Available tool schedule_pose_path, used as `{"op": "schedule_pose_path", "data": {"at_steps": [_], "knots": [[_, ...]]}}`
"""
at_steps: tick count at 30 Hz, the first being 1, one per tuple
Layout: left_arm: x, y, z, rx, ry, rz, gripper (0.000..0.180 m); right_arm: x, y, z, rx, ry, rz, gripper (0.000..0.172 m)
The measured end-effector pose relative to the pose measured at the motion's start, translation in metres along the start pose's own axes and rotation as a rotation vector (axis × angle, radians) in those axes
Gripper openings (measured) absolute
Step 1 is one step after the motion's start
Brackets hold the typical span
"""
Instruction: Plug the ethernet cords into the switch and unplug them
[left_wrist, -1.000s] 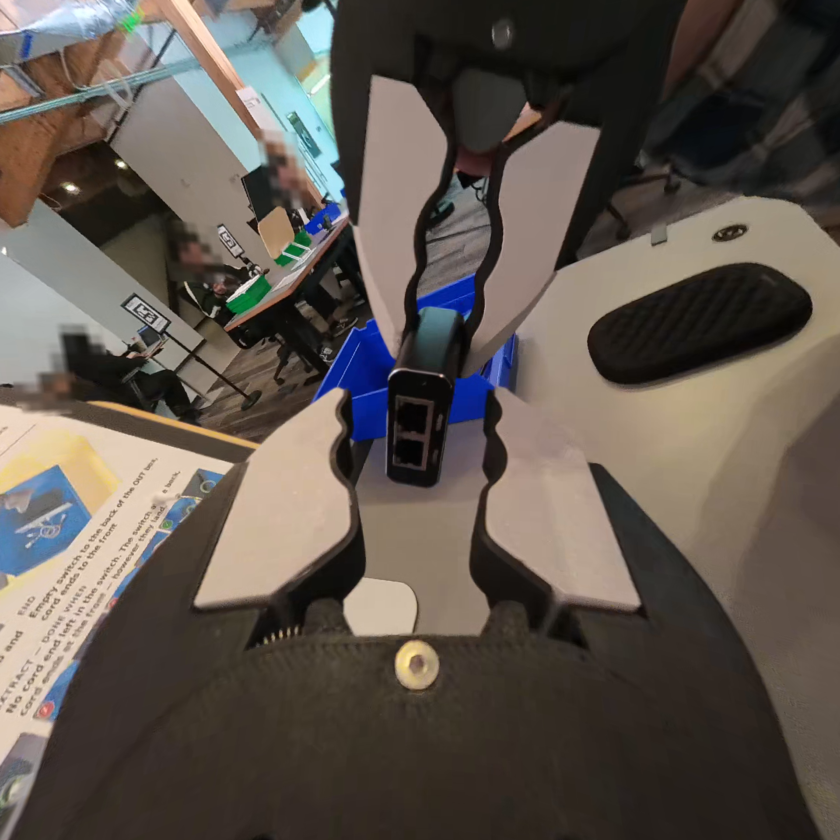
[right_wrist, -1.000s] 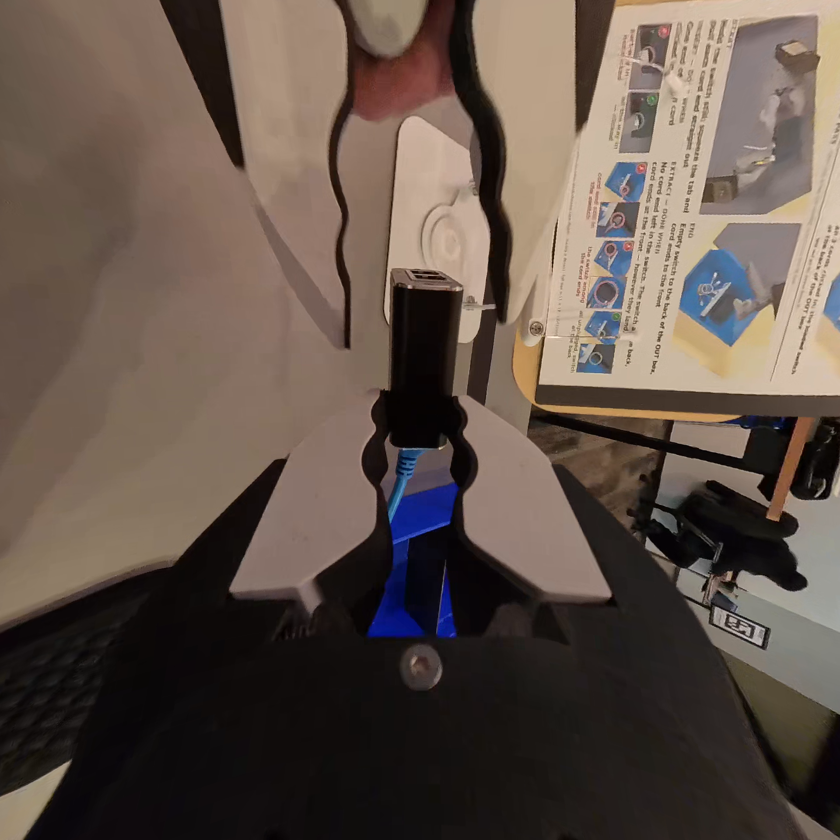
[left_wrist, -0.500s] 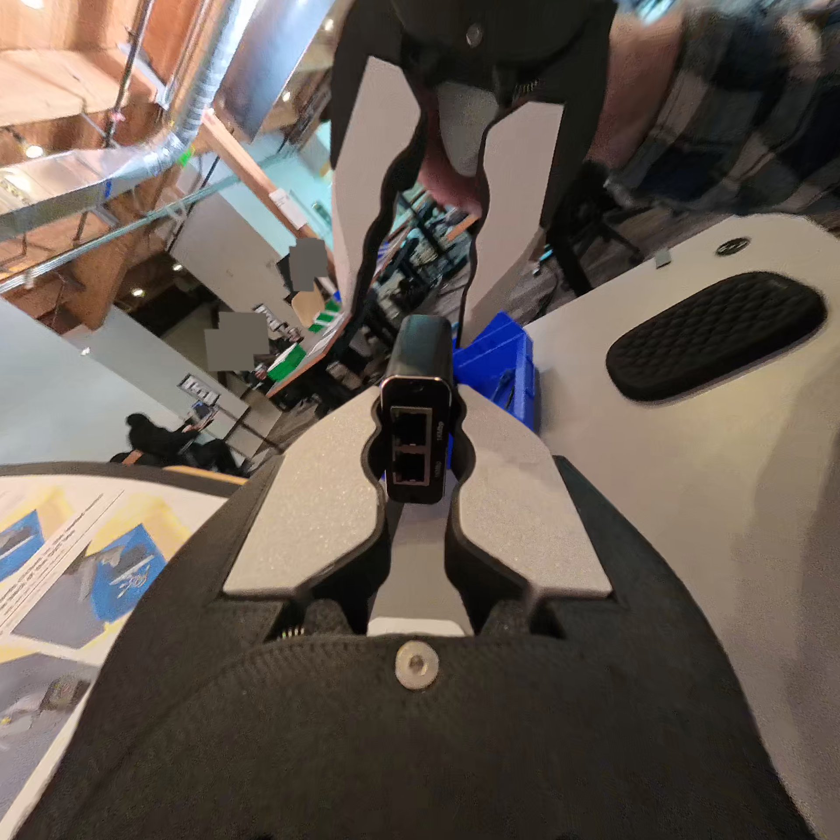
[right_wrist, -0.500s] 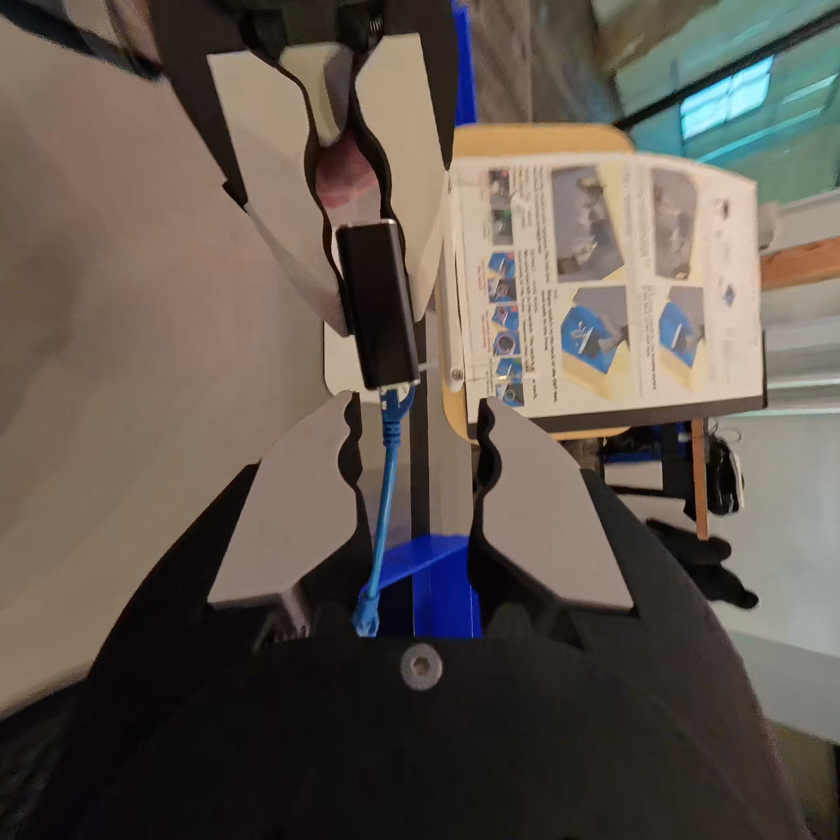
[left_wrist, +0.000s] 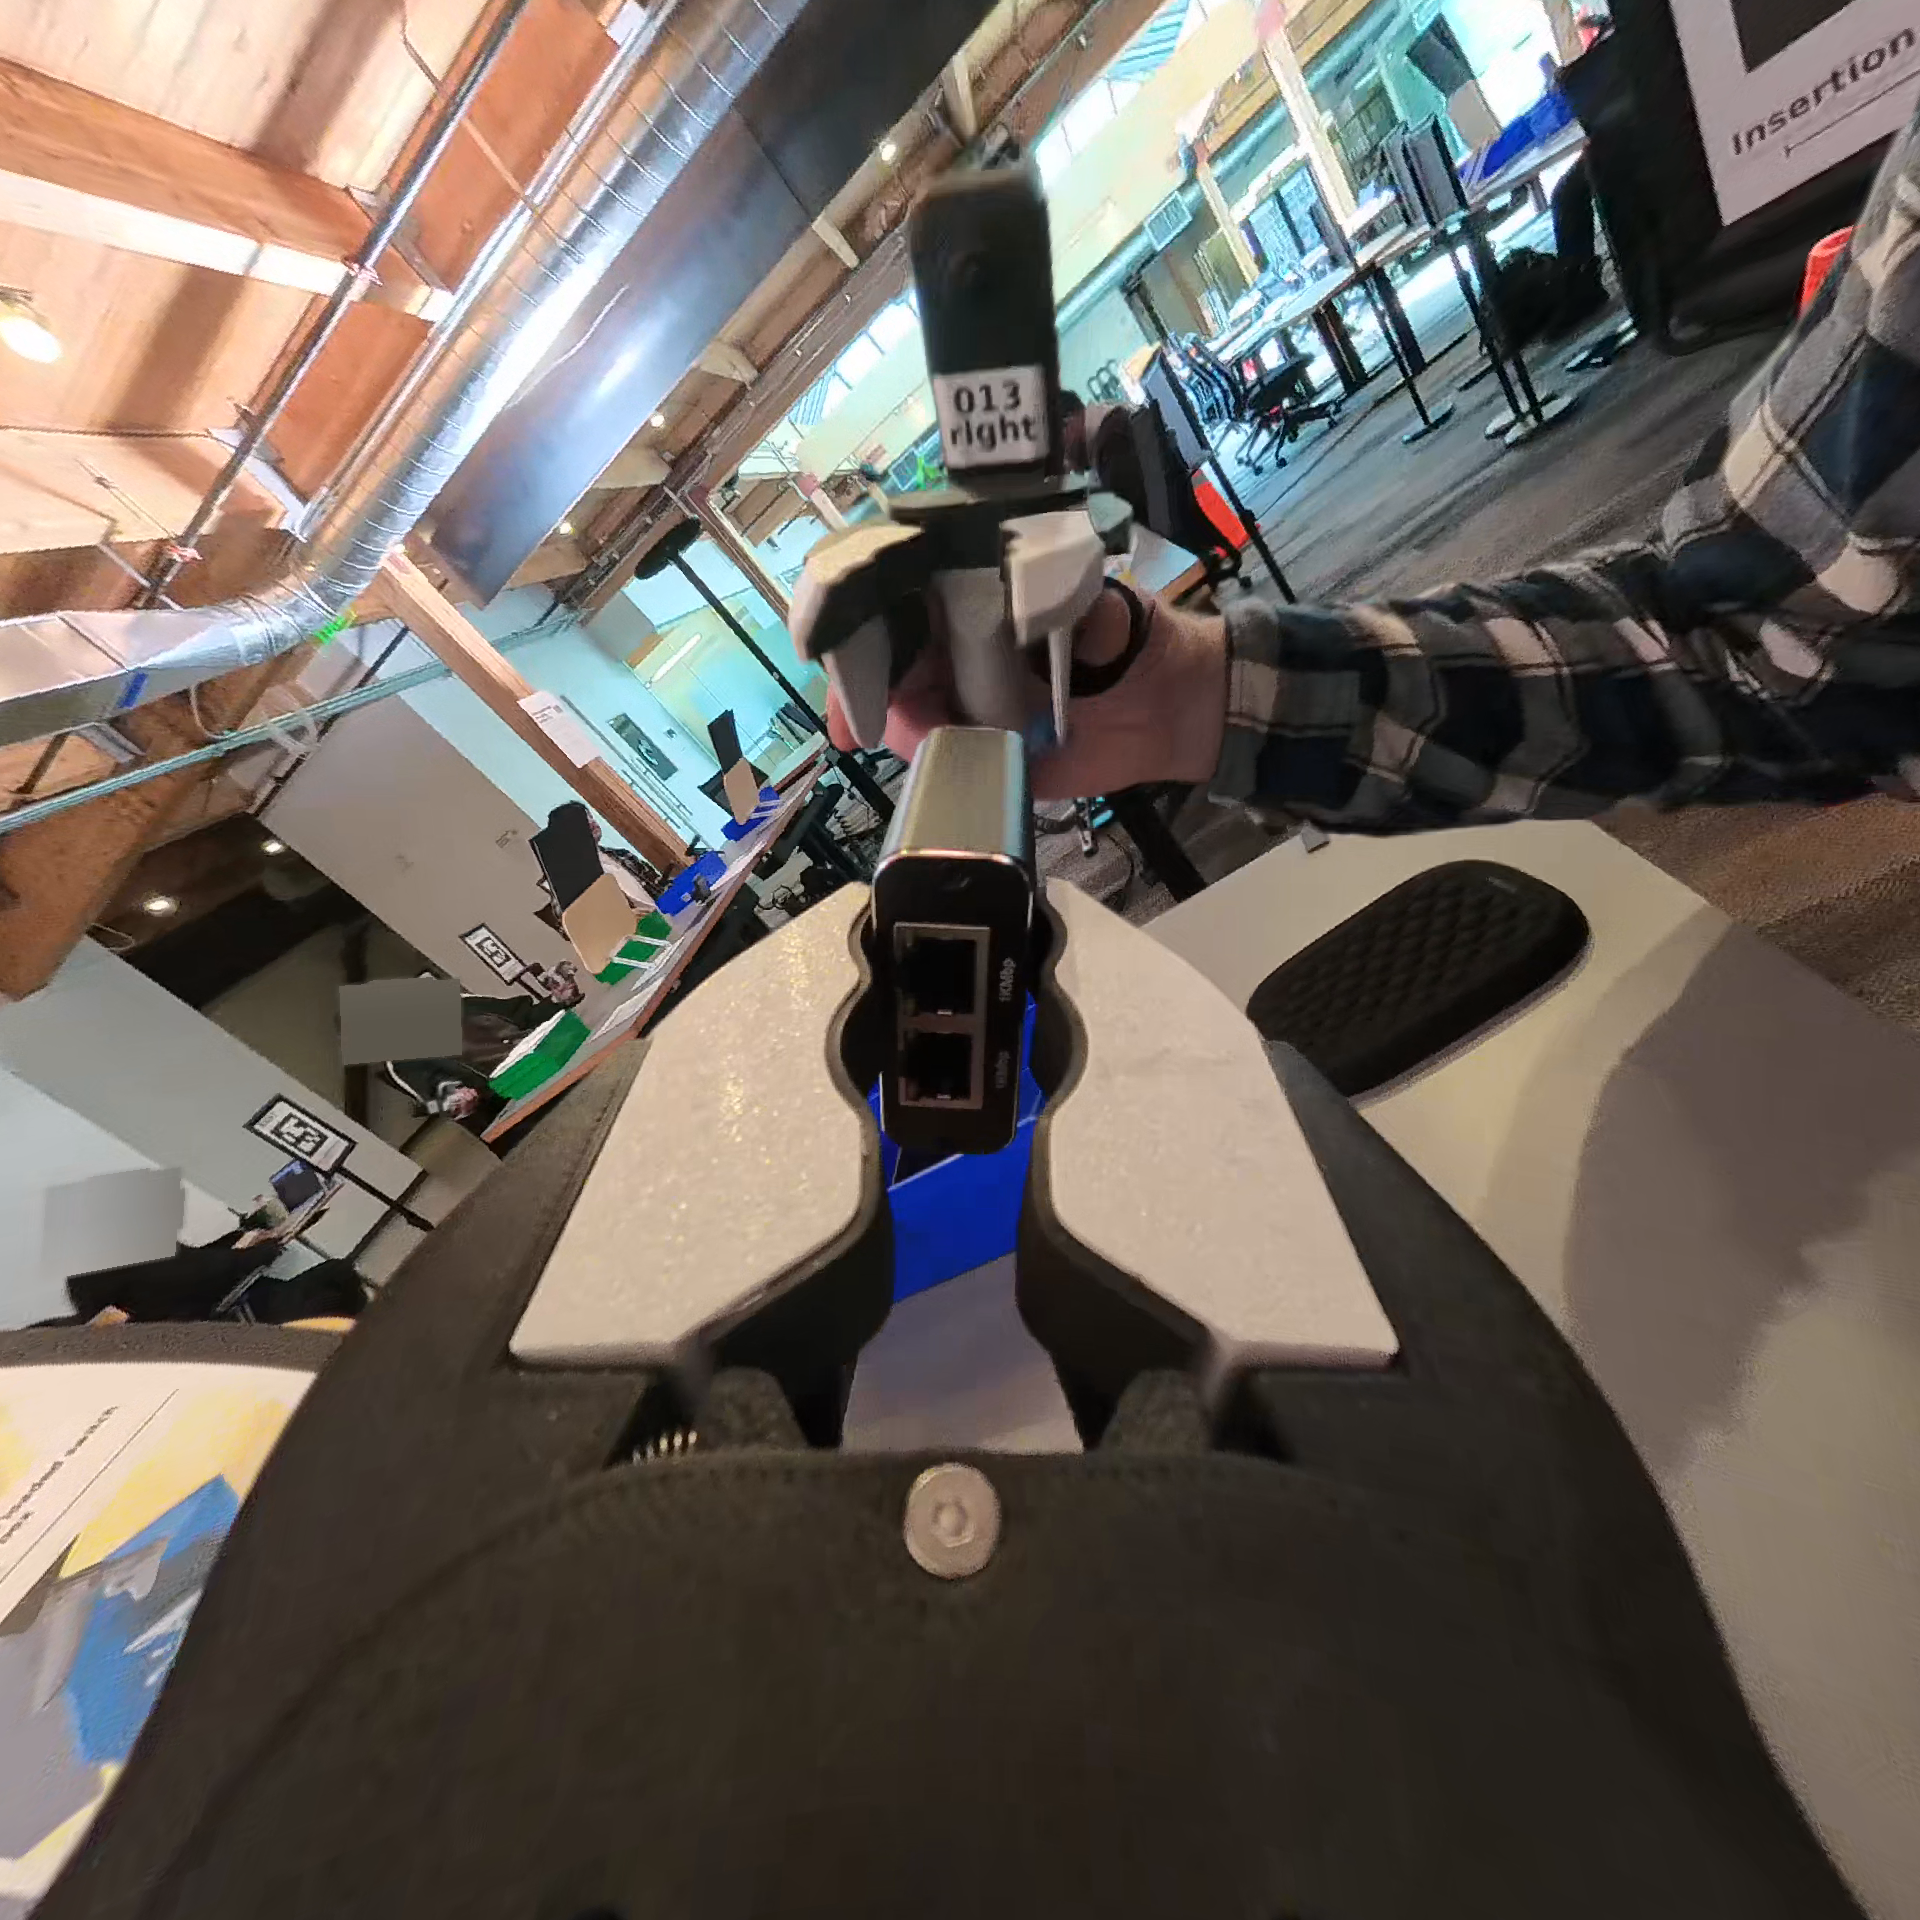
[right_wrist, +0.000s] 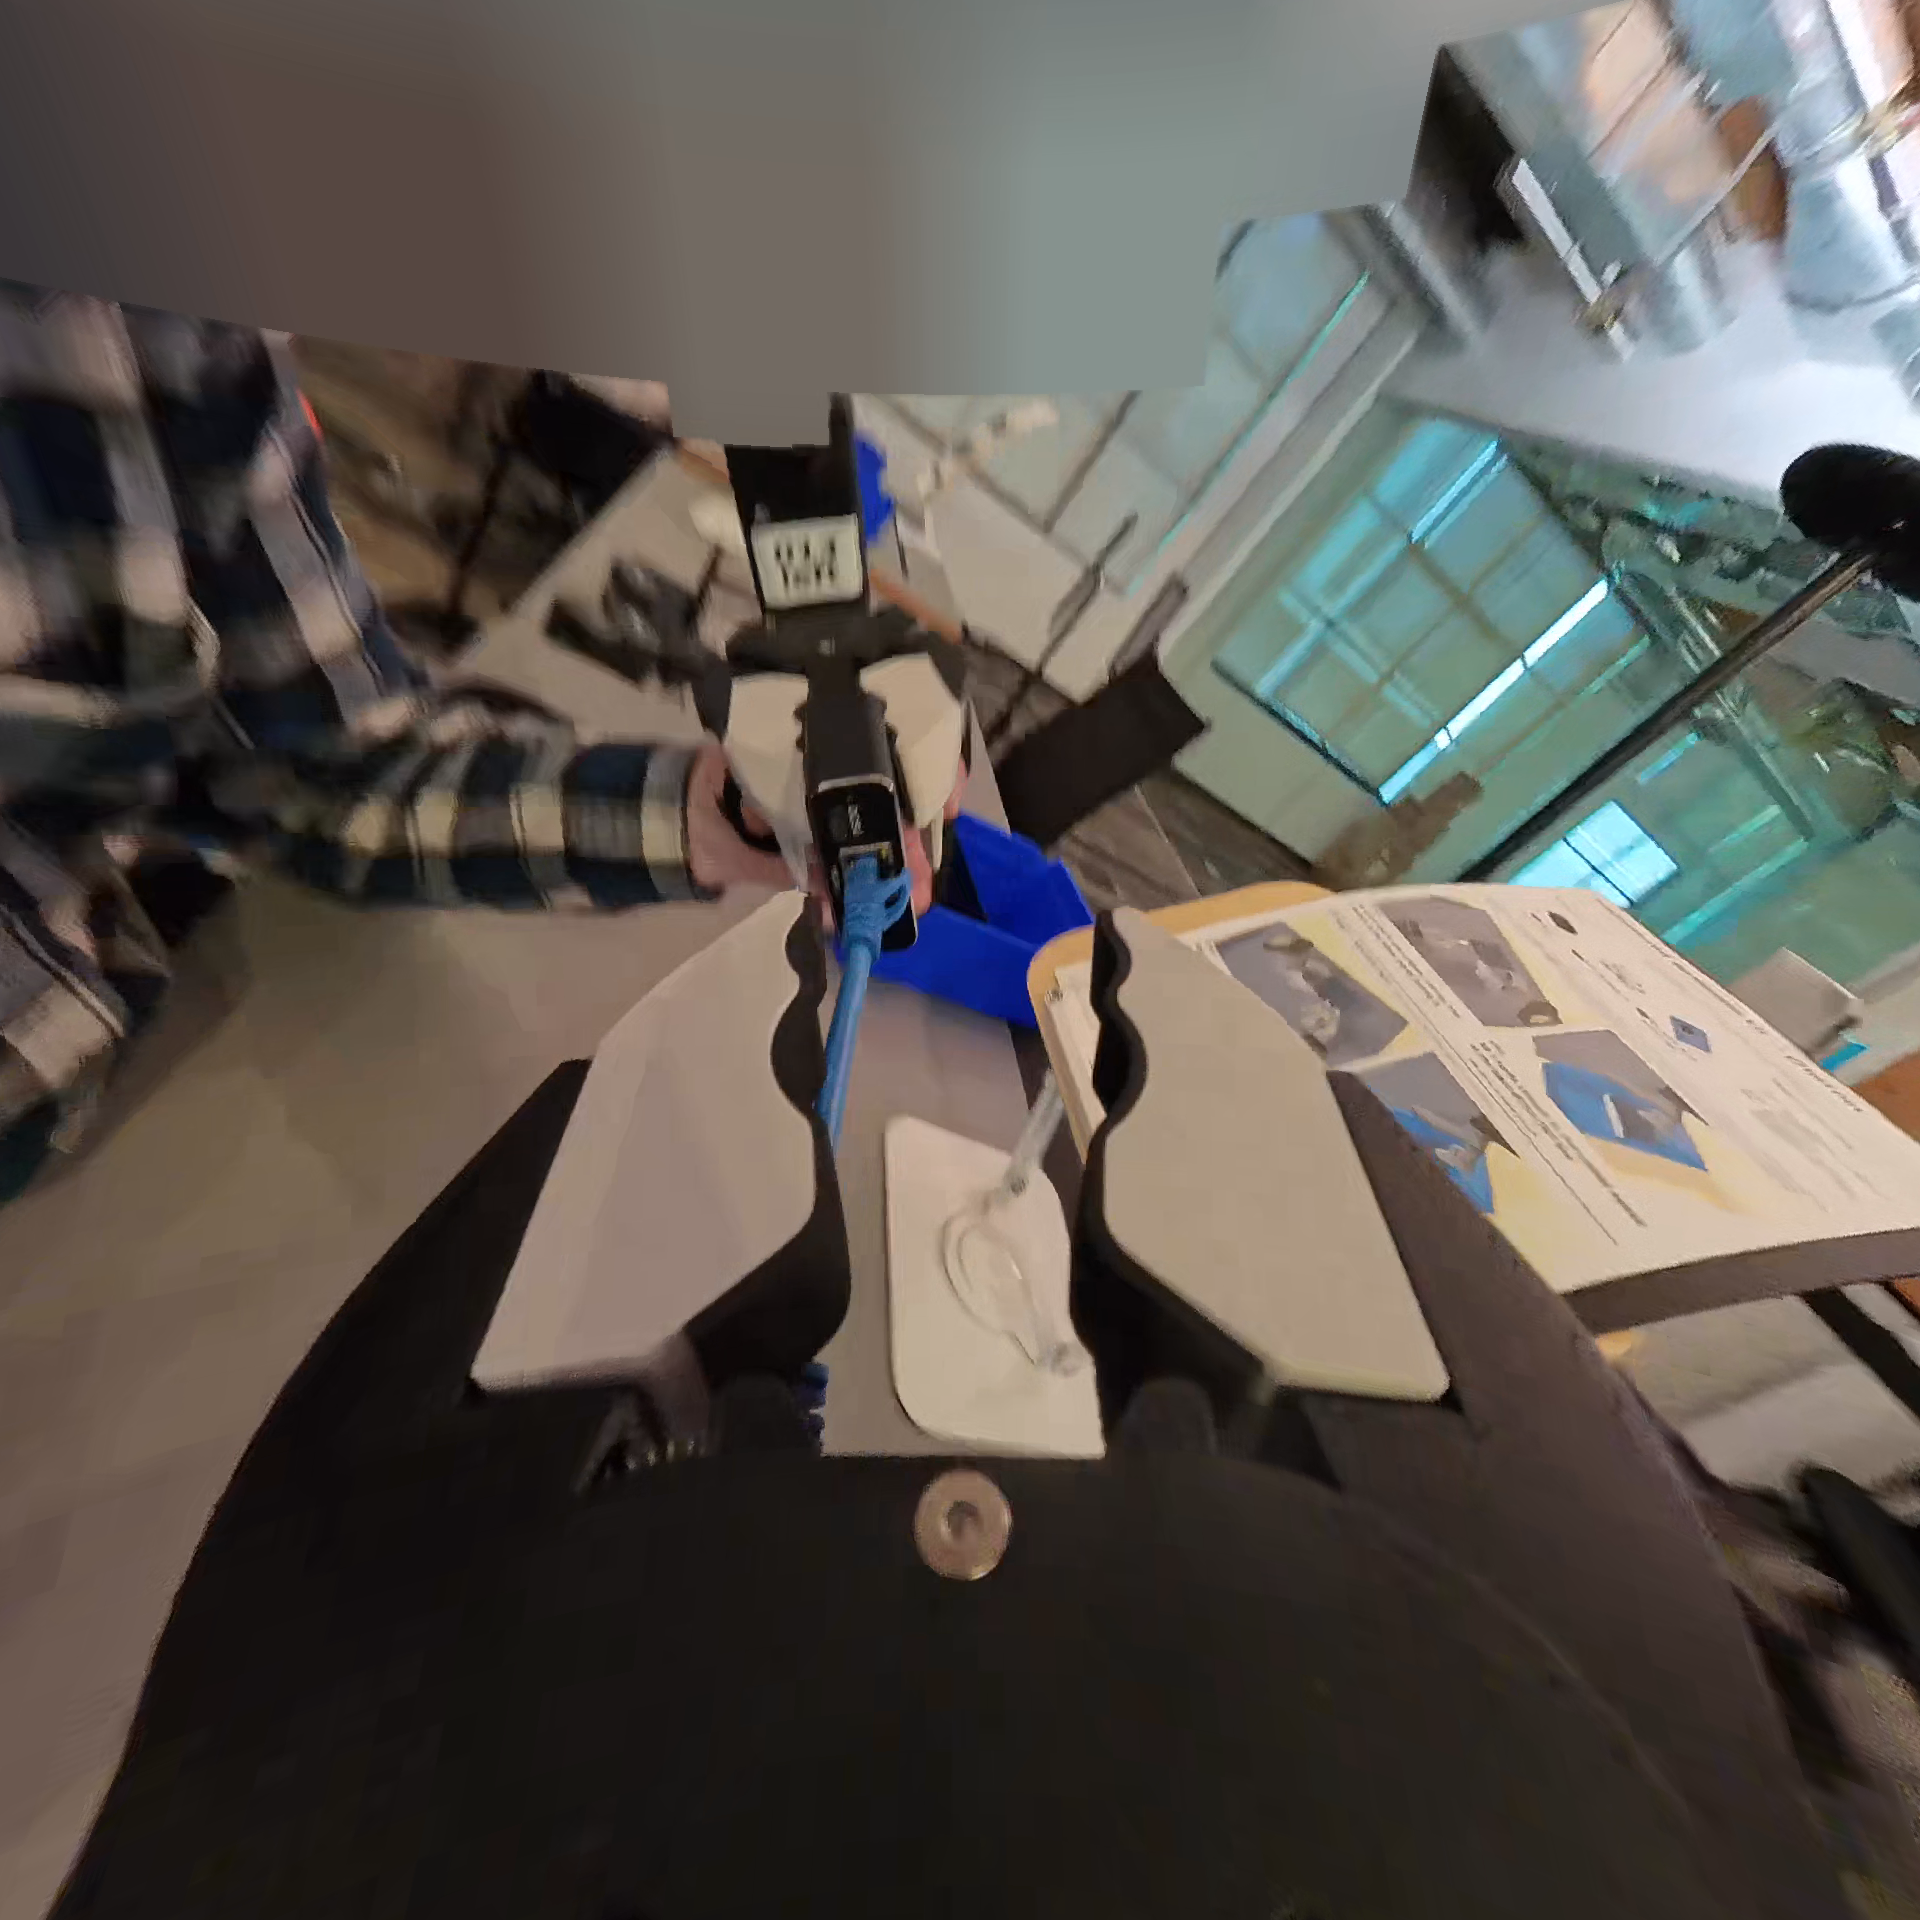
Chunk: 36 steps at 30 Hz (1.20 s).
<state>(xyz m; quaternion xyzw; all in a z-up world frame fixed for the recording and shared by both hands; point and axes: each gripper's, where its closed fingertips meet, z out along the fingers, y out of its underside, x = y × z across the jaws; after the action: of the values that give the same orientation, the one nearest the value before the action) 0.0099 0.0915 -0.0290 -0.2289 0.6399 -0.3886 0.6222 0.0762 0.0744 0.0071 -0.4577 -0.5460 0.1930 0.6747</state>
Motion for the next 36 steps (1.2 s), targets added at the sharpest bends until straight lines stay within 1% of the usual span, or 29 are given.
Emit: {"op": "schedule_pose_path", "data": {"at_steps": [1,2,3,4,6,8,10,12,14,16,19,21,23,25,27,30,34,36], "knots": [[-0.003,0.0,0.0,-0.003,-0.013,0.0,0.024,0.005,-0.007,-0.01,0.087,0.007,0.049,0.053],[-0.007,0.001,-0.002,-0.016,-0.035,0.005,0.024,0.011,-0.012,-0.022,0.161,0.024,0.092,0.063],[-0.011,0.004,-0.004,-0.033,-0.048,0.008,0.024,0.017,-0.013,-0.031,0.193,0.055,0.118,0.066],[-0.016,0.005,-0.007,-0.034,-0.064,0.007,0.024,0.021,-0.012,-0.04,0.202,0.083,0.116,0.066],[-0.025,0.003,-0.015,-0.016,-0.097,0.007,0.024,0.025,-0.005,-0.055,0.175,0.138,0.096,0.065],[-0.032,-0.001,-0.019,-0.018,-0.132,0.056,0.024,0.028,0.015,-0.065,0.109,0.18,0.082,0.057],[-0.033,-0.005,-0.021,-0.043,-0.15,0.135,0.024,0.027,0.033,-0.064,0.04,0.204,0.083,0.056],[-0.036,-0.004,-0.02,-0.112,-0.18,0.239,0.024,0.02,0.034,-0.056,-0.078,0.243,-0.032,0.056],[-0.035,-0.006,-0.018,-0.144,-0.186,0.311,0.024,0.01,0.015,-0.045,-0.153,0.252,-0.173,0.054],[-0.034,-0.002,-0.015,-0.207,-0.193,0.388,0.024,-0.003,-0.002,-0.024,-0.168,0.186,-0.236,0.053],[-0.028,0.003,-0.008,-0.245,-0.173,0.443,0.024,-0.011,0.005,0.01,-0.271,0.118,-0.337,0.053],[-0.023,0.006,-0.004,-0.251,-0.157,0.448,0.024,-0.013,0.013,0.029,-0.296,0.074,-0.356,0.051],[-0.019,0.009,-0.002,-0.256,-0.143,0.45,0.024,-0.01,0.028,0.043,-0.359,0.074,-0.403,0.049],[-0.015,0.011,-0.001,-0.257,-0.129,0.45,0.024,-0.008,0.036,0.053,-0.377,0.068,-0.433,0.041],[-0.013,0.01,-0.001,-0.253,-0.118,0.446,0.024,-0.007,0.042,0.058,-0.392,0.055,-0.442,0.035],[-0.012,0.009,-0.001,-0.248,-0.11,0.446,0.024,-0.004,0.045,0.062,-0.394,0.053,-0.453,0.033],[-0.011,0.01,0.0,-0.247,-0.102,0.445,0.024,-0.006,0.044,0.064,-0.394,0.045,-0.483,0.023],[-0.011,0.01,0.0,-0.243,-0.104,0.446,0.024,-0.006,0.044,0.063,-0.405,0.045,-0.494,0.021]]}}
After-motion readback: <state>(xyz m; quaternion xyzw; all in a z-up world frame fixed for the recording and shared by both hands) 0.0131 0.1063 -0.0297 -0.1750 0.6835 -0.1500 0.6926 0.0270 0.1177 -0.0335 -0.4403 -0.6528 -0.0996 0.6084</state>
